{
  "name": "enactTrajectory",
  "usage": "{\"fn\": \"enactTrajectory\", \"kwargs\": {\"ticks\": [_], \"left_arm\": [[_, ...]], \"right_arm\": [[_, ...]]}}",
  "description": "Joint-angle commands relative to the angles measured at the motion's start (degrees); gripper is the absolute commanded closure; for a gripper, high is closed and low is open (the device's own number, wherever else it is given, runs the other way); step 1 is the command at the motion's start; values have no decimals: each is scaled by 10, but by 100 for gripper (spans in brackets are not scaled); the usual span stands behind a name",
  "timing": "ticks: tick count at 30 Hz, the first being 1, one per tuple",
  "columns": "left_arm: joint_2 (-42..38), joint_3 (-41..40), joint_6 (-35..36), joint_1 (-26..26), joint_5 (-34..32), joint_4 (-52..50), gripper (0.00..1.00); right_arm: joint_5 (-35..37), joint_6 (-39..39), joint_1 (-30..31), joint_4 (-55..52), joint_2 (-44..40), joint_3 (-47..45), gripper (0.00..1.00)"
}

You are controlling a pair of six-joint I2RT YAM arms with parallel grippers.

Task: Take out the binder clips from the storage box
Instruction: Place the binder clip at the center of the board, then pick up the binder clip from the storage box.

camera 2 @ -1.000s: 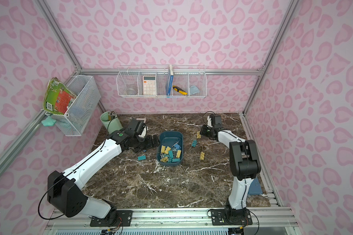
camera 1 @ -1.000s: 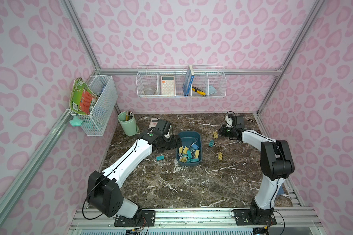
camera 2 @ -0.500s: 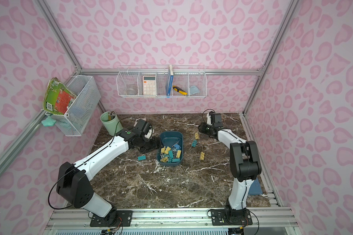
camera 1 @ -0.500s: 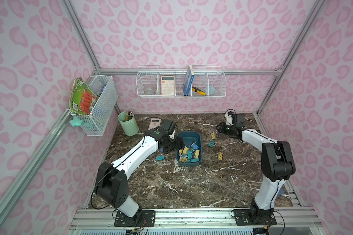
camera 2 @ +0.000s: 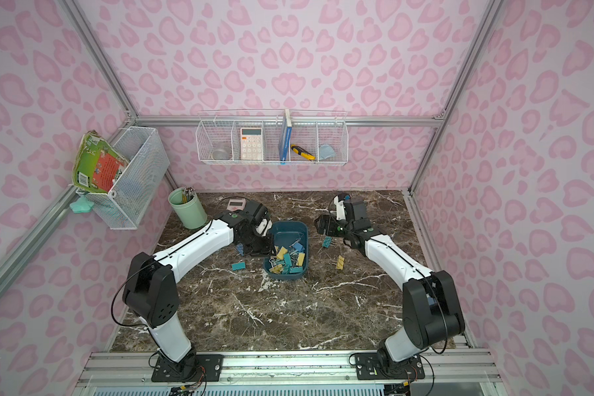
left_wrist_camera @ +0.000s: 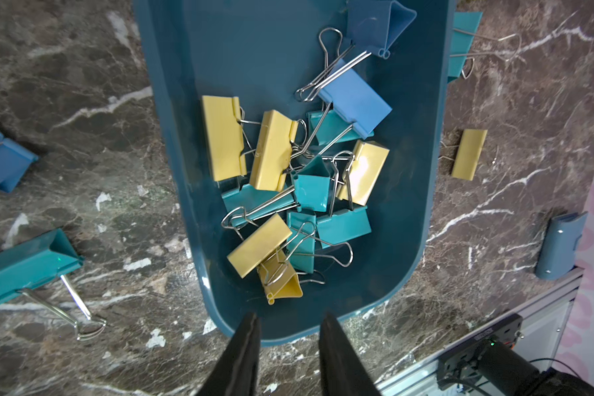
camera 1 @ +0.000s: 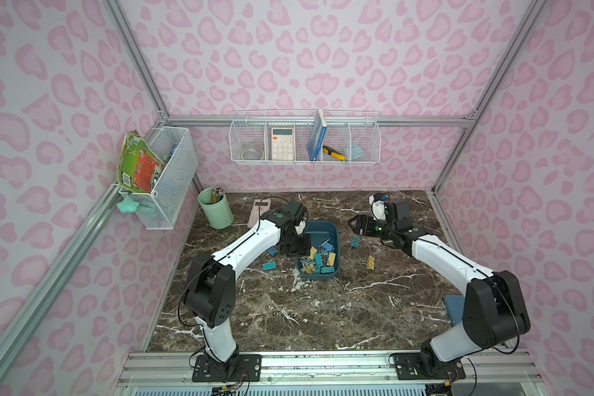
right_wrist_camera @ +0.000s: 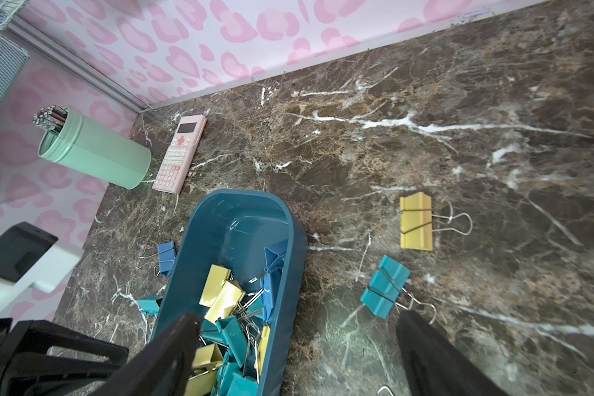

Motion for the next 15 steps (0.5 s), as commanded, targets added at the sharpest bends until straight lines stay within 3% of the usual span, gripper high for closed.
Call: {"fn": "enactTrajectory", "kwargs": {"ticks": [1,15], "left_arm": [[14,10,52,-8,-8,-28,67],[66,18,87,-23,-20,-42,73]], "right_arm": [[14,4,4,-7,-21,-20,1],[23,7,3,-13,-42,-33,1]]}}
